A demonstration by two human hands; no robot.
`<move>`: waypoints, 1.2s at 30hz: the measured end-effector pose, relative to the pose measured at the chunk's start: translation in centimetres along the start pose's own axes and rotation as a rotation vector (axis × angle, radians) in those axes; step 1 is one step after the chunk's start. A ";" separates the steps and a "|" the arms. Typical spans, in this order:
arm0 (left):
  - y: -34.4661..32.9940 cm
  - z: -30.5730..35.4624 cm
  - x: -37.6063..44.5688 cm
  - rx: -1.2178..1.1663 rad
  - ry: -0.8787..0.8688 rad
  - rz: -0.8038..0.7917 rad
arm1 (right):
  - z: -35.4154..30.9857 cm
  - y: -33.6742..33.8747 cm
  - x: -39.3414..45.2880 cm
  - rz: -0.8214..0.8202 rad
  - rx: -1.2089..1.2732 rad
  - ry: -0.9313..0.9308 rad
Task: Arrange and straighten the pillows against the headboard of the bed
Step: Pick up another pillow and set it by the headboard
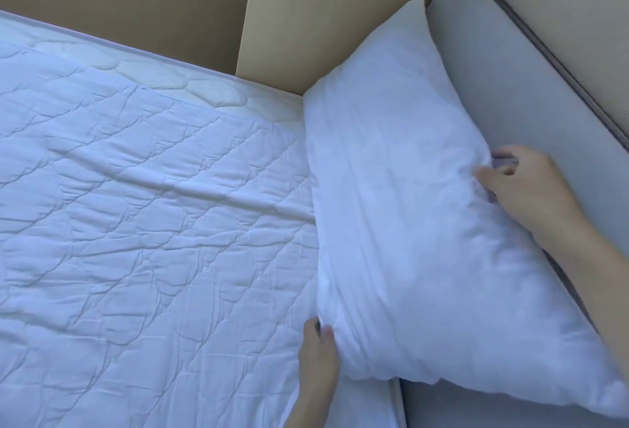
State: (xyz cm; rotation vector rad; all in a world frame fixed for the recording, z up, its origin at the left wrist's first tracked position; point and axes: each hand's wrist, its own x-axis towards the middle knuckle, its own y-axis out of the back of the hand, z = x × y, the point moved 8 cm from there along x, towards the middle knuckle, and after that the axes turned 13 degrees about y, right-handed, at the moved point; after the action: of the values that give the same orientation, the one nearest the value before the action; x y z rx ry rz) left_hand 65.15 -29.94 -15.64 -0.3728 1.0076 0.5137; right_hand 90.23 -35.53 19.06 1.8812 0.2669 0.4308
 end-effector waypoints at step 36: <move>2.7 -6.3 -0.7 0.227 0.007 -0.064 | 2.6 10.7 -24.1 0.148 -0.728 0.073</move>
State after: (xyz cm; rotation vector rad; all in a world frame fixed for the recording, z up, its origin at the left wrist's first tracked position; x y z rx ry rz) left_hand 58.87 -31.19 -18.29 -0.2040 1.0451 0.3364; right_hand 69.22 -50.74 24.31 1.1743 0.0058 0.6020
